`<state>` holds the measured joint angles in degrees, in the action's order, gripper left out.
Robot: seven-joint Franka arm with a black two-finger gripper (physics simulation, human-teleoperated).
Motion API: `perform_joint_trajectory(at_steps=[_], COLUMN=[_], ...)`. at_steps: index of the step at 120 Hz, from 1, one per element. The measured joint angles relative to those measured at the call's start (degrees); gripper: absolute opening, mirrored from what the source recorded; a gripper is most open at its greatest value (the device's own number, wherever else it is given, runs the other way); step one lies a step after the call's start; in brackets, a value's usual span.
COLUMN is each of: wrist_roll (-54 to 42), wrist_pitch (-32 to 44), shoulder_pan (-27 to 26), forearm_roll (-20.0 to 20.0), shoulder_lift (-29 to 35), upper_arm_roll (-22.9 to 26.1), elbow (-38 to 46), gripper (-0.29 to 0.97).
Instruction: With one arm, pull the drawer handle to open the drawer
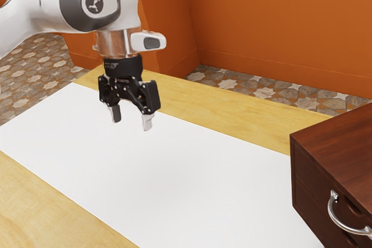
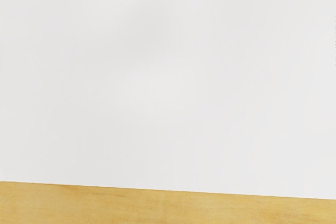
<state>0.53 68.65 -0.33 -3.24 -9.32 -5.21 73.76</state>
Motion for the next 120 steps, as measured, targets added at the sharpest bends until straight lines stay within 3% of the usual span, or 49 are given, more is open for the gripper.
perform_joint_trajectory(at_steps=[10,28,34,41,47,51,60,70,76,82,98,120], wrist_roll=[-0.2,-0.3,-0.8,-4.9,-11.1,-15.3,-23.9,-32.1,-36.4,-40.3,-49.0,-58.4], wrist_pitch=[2.5,5.0,5.6,8.5,11.1,12.5,15.0,16.9,17.7,18.4,21.3,26.3], shoulder_pan=[-3.0,-3.4,-3.5,0.1,8.3,10.7,2.9,-9.6,-13.9,-14.0,-7.6,-10.0], forearm_roll=[0.5,0.6,0.6,0.6,0.8,1.1,1.0,2.5,3.1,3.6,4.3,4.2], shoulder_lift=[-0.1,0.0,3.0,10.4,12.5,12.7,9.6,6.0,5.1,4.4,3.7,4.2], upper_arm_roll=[-3.1,-4.2,-4.1,1.8,12.0,18.2,24.4,26.2,26.5,26.6,26.3,26.0], elbow=[0.0,-0.2,-2.7,-5.1,-5.8,-5.9,-5.6,-5.4,-5.3,-4.9,1.2,7.3], gripper=[0.68,0.68,0.68,0.68,0.68,0.68,0.68,0.68,0.68,0.67,0.68,0.68])
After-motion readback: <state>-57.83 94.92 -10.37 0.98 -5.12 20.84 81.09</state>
